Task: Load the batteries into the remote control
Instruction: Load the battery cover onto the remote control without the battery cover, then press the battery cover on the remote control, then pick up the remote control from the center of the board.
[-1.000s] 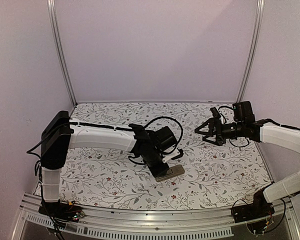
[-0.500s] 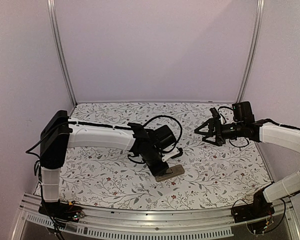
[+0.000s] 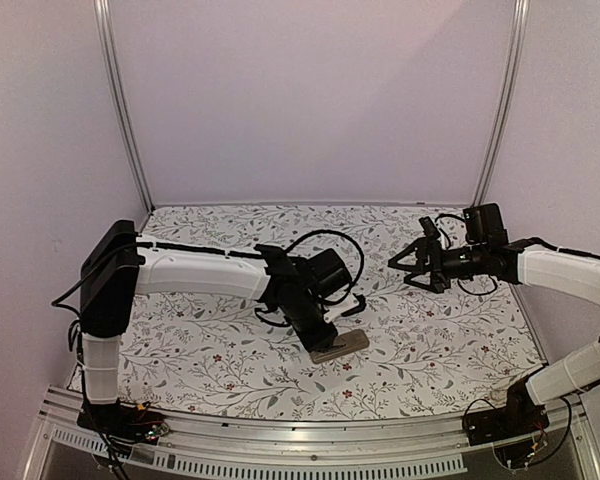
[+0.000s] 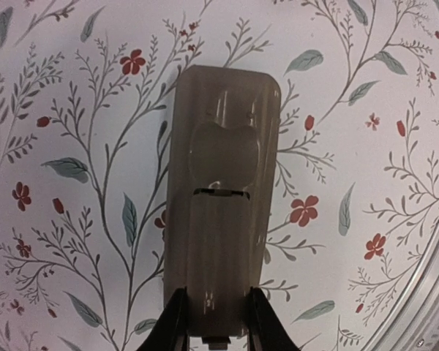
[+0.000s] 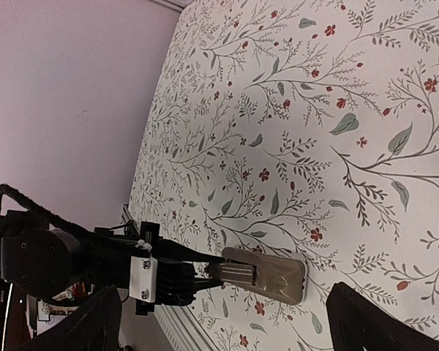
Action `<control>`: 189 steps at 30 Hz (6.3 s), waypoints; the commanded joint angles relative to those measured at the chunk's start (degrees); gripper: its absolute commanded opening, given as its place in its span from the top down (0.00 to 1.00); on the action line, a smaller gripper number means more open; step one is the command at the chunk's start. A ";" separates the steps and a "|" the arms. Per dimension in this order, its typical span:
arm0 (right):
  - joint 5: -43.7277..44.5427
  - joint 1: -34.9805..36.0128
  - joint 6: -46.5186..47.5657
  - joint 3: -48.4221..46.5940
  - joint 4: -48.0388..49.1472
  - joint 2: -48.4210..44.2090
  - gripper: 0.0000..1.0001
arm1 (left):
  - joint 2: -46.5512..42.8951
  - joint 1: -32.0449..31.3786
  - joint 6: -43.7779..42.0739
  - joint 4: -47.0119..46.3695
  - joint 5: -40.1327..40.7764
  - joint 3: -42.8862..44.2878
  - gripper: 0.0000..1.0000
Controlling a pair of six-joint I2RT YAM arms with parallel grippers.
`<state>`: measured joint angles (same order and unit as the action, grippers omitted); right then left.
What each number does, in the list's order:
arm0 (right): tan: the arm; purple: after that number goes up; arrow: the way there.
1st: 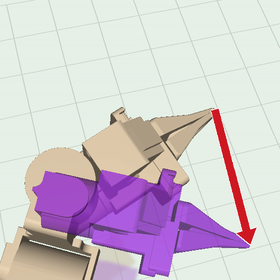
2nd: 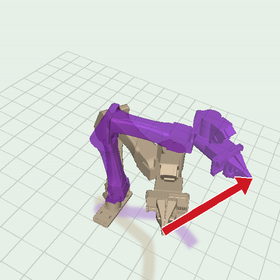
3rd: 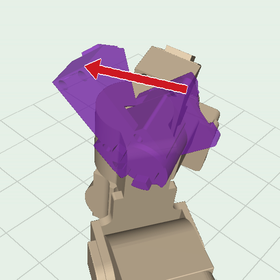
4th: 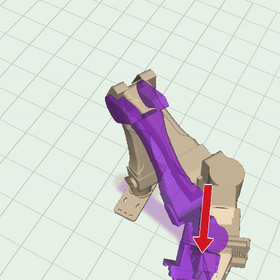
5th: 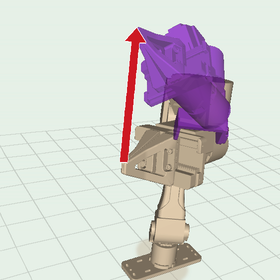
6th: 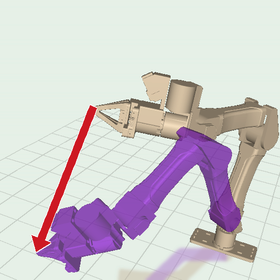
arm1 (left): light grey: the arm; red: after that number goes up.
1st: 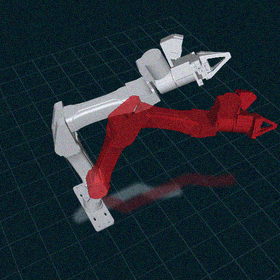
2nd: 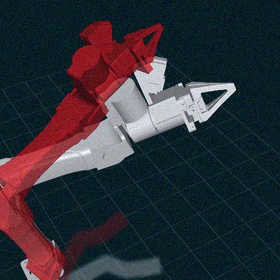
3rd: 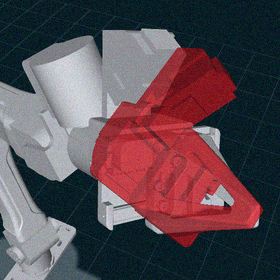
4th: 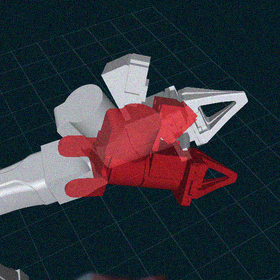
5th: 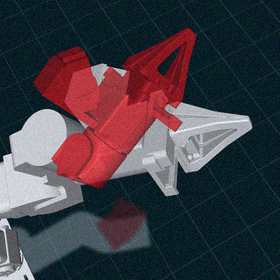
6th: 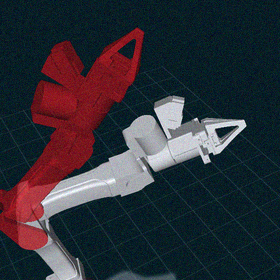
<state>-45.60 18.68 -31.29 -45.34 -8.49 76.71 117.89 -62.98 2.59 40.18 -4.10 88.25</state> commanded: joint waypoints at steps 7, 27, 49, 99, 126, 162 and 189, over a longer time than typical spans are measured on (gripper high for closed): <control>-0.36 -0.23 -0.18 0.92 0.64 0.72 0.01 | 2.16 0.84 -0.81 -0.71 0.71 0.17 0.98; -0.54 -0.23 -0.18 0.61 0.64 0.99 0.01 | 3.40 0.45 -1.79 0.23 -0.89 0.61 0.87; -0.68 -0.23 -0.18 0.68 0.65 0.81 0.01 | 1.05 0.58 -1.73 1.01 -1.01 0.76 0.59; -0.54 -0.23 0.07 0.95 0.01 -0.34 0.01 | 1.36 3.06 3.01 -3.08 3.90 -5.91 0.00; -0.47 -0.23 0.09 0.58 -0.12 0.11 0.01 | -0.56 2.51 1.15 2.20 5.84 -8.50 0.05; 4.28 -3.82 1.69 2.51 -2.15 -11.46 0.01 | 6.50 -1.27 4.19 -2.67 0.91 2.67 0.16; -3.49 -1.34 0.62 0.27 5.32 -11.40 0.04 | -14.65 5.08 6.13 -21.66 -20.34 -7.52 0.63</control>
<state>-45.19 15.05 -30.26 -42.70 -7.57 65.04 111.09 -60.14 7.18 30.81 -12.93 83.68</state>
